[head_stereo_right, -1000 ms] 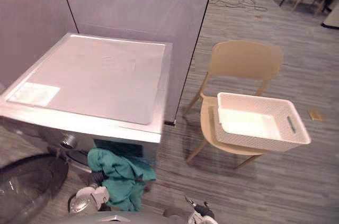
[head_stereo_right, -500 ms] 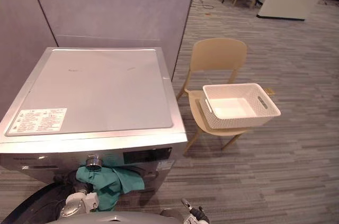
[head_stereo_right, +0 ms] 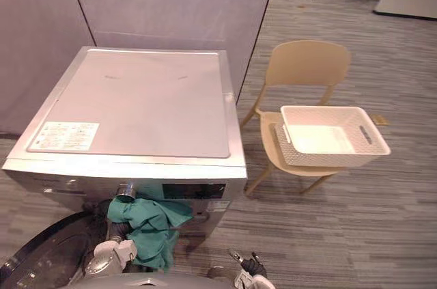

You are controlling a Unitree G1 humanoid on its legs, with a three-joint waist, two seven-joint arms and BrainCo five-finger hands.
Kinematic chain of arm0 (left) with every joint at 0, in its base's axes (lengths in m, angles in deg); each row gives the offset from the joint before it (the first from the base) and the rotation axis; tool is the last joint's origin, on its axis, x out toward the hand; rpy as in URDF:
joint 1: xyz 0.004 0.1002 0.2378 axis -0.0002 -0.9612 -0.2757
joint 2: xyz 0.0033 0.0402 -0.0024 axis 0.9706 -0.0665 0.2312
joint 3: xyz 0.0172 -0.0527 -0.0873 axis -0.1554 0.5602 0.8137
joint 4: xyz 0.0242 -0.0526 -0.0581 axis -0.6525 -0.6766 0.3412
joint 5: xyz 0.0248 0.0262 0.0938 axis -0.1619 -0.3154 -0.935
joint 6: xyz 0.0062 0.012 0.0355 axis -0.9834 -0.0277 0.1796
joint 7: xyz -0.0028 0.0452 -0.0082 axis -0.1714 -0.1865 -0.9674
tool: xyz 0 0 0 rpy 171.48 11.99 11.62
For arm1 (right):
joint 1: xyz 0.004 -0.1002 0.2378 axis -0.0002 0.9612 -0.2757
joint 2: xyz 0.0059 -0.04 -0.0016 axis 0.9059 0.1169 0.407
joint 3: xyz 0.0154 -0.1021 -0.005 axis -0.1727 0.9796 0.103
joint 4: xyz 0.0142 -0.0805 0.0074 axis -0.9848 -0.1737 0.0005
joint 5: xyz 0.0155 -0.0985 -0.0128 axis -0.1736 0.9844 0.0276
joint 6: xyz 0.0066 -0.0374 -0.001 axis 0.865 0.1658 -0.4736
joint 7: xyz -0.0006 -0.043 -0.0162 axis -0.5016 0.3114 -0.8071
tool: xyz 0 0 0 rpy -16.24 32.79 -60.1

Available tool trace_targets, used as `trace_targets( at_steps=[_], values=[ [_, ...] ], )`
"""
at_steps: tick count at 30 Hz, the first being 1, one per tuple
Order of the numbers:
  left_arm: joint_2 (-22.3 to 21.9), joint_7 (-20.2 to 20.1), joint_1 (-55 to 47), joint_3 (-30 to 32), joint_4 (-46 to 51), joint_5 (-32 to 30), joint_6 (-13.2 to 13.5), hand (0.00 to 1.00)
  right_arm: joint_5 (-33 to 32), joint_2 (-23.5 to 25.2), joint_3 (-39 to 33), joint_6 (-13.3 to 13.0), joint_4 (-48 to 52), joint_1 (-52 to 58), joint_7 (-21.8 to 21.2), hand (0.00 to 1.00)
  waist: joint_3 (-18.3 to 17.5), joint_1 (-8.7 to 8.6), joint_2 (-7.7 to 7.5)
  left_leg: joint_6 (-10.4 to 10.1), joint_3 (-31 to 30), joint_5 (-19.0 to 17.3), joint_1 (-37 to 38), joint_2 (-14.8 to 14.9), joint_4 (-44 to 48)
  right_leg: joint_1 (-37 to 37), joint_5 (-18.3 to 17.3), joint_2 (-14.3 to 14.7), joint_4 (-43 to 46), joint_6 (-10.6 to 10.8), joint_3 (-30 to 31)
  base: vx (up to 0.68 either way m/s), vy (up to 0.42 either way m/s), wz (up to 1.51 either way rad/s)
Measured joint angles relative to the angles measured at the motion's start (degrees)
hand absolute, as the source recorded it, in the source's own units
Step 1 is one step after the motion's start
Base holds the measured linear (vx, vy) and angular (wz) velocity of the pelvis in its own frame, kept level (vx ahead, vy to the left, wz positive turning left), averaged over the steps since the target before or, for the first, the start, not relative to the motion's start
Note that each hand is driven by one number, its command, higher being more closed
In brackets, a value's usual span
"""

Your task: Pick up the laundry basket with both hands and put the clothes into the washing machine.

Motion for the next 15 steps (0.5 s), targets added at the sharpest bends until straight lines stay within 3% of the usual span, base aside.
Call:
trace_targets(
  at_steps=[1,3,4,5,7,9,10,12,15],
  values=[
    [0.0,-0.2,-0.6,-0.2,0.9,0.5,-0.1,1.0,0.0,-0.7,0.5,0.0,0.1,-0.5,0.1,0.0,0.0,0.19,1.11,0.5,0.7,-2.6,-0.1,2.7,4.2,-0.1,0.0,0.0,0.8,0.0,0.2,-0.02,0.123,-0.21],
    [0.2,-0.3,-1.0,-0.5,1.8,1.1,-0.1,1.0,0.0,-0.7,1.1,0.0,1.0,-1.4,0.1,0.0,-0.1,-0.2,1.36,-0.3,0.6,-3.6,1.1,6.4,4.9,-0.3,0.0,-1.1,1.6,0.3,0.5,0.0,0.164,-0.1],
    [0.5,-0.5,-1.1,-1.3,2.6,1.1,-0.2,1.0,0.0,-0.8,2.0,-0.1,1.5,-1.4,0.1,0.0,-0.1,-0.66,1.28,0.2,0.7,-2.8,1.9,7.6,3.5,-0.6,-0.2,-1.9,2.1,1.3,0.4,-0.01,0.231,0.08],
    [0.6,-0.5,-1.2,-2.6,3.4,1.0,-0.2,1.0,0.0,-0.8,2.3,-0.1,2.0,-1.5,0.0,0.0,-0.3,-1.03,1.47,-1.0,0.1,-0.8,2.7,8.0,0.4,-1.5,-0.5,-2.7,3.3,2.2,0.5,-0.02,0.253,0.32],
    [1.3,-0.6,0.1,-4.5,3.1,0.9,-0.1,1.0,0.0,-0.5,2.8,-0.1,1.8,-2.6,-0.1,0.0,-0.7,-2.76,1.06,-3.0,-0.9,-1.3,4.3,4.1,-7.7,-2.5,0.2,-3.9,1.5,3.5,1.0,-0.03,0.268,0.59],
    [3.9,-0.6,2.8,-5.6,2.9,0.7,0.3,1.0,0.0,-0.2,3.7,-0.2,0.2,-4.0,-0.1,0.0,-0.1,-2.92,0.53,-4.8,-1.2,-0.2,3.0,1.8,-11.9,-4.2,2.0,-5.3,-0.5,4.0,0.4,-0.09,0.207,0.5],
    [4.6,-0.5,3.3,-5.6,2.7,0.3,0.3,1.0,0.0,-0.2,4.0,-0.2,-0.3,-4.5,0.0,0.0,0.1,-2.83,0.14,-4.8,-1.3,-0.1,2.7,1.4,-11.8,-4.2,2.6,-5.6,-0.7,4.2,0.4,-0.12,0.19,0.17],
    [7.2,-0.5,2.8,-5.5,2.6,0.3,0.9,1.0,0.0,-0.5,4.8,-0.5,-0.5,-4.9,0.0,0.0,1.4,-2.55,0.89,-4.5,-0.4,-0.3,2.4,0.5,-11.3,-4.4,3.8,-6.0,-2.3,4.8,2.4,-0.11,0.13,-0.12],
    [7.8,-0.5,3.9,-6.1,1.9,0.3,1.4,1.0,0.1,-1.2,4.8,-1.2,-1.2,-7.5,0.1,0.0,4.0,-2.93,1.41,-4.3,0.5,-1.2,-1.9,0.8,-8.1,-8.4,5.2,-5.9,-1.8,5.5,4.2,-0.17,0.063,-0.21]
  ],
)
